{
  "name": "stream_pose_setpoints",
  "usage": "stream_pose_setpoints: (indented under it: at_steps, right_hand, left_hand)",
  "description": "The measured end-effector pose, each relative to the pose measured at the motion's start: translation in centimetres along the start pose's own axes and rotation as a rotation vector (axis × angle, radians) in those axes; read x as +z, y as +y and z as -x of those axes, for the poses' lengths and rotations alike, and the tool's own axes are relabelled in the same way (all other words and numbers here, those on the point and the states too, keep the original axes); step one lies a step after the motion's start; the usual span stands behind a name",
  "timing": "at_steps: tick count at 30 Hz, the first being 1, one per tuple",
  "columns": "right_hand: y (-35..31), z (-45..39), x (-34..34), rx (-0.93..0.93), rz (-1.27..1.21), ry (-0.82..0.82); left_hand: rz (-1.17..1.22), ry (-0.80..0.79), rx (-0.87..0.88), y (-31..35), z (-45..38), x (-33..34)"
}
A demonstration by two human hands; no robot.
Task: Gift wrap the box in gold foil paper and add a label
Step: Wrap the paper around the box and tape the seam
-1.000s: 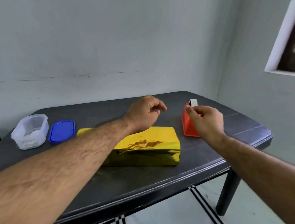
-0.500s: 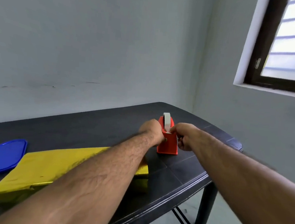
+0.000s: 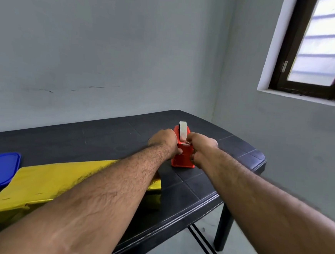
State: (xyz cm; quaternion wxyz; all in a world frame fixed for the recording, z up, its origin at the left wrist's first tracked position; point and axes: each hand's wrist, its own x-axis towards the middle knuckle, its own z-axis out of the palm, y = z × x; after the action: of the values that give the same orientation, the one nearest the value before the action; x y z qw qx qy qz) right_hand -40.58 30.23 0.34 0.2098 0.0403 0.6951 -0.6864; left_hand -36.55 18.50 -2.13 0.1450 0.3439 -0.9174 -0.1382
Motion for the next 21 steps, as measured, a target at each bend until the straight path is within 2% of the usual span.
stream_pose_setpoints:
  at_steps: [9, 21]
  right_hand:
    - [2.8, 0.2, -0.3, -0.038, 0.013, 0.073]
    - [-1.6, 0.7, -0.6, -0.091, 0.530, -0.064]
  left_hand:
    - [-0.039, 0.017, -0.004, 0.0, 0.4, 0.5]
    - [-0.043, -0.050, -0.072, 1.2, 2.4, -1.0]
